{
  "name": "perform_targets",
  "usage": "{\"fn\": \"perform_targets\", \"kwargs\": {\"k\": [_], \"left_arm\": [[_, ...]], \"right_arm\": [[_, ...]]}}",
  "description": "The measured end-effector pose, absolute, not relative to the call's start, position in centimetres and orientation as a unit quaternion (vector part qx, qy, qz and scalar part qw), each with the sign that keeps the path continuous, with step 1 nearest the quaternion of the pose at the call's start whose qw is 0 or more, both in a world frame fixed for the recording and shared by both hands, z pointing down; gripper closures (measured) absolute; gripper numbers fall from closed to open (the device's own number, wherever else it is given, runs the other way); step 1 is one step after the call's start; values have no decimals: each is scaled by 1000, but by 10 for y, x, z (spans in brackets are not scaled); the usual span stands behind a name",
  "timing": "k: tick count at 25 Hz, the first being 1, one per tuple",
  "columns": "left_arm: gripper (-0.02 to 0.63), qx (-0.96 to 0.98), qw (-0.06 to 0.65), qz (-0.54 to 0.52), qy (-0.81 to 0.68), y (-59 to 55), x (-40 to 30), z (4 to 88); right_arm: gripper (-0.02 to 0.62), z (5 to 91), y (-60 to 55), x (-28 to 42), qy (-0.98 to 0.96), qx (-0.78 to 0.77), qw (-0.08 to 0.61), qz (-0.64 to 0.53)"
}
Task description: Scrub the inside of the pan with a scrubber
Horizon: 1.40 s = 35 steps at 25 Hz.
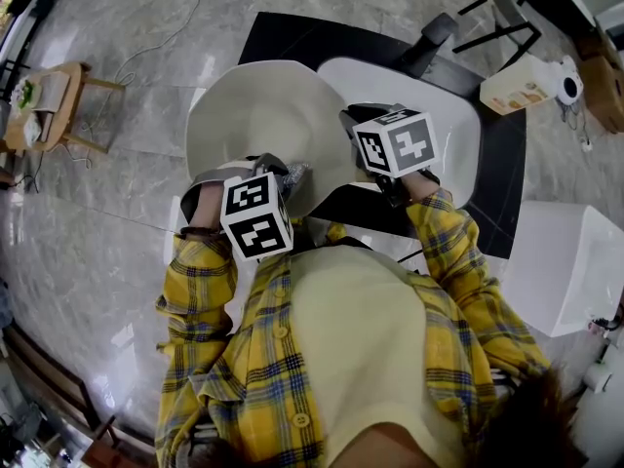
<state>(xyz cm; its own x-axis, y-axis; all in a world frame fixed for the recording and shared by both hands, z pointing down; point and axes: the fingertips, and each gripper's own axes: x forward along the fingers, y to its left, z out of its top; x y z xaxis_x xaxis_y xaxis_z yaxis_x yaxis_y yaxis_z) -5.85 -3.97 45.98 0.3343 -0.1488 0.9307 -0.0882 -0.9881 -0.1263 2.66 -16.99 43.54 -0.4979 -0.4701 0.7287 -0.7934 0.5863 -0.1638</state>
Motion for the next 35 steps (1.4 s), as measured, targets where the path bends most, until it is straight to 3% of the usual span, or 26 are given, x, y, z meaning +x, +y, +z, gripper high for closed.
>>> {"fn": "perform_targets", "kwargs": {"k": [17, 35], "left_arm": [[518, -852, 2, -480, 210, -75, -69, 424], [518, -870, -67, -302, 384, -100, -87, 370]], "right_arm": [[577, 419, -169, 35, -825, 410, 336, 197], [580, 365, -153, 33, -855, 422, 272, 132]]}}
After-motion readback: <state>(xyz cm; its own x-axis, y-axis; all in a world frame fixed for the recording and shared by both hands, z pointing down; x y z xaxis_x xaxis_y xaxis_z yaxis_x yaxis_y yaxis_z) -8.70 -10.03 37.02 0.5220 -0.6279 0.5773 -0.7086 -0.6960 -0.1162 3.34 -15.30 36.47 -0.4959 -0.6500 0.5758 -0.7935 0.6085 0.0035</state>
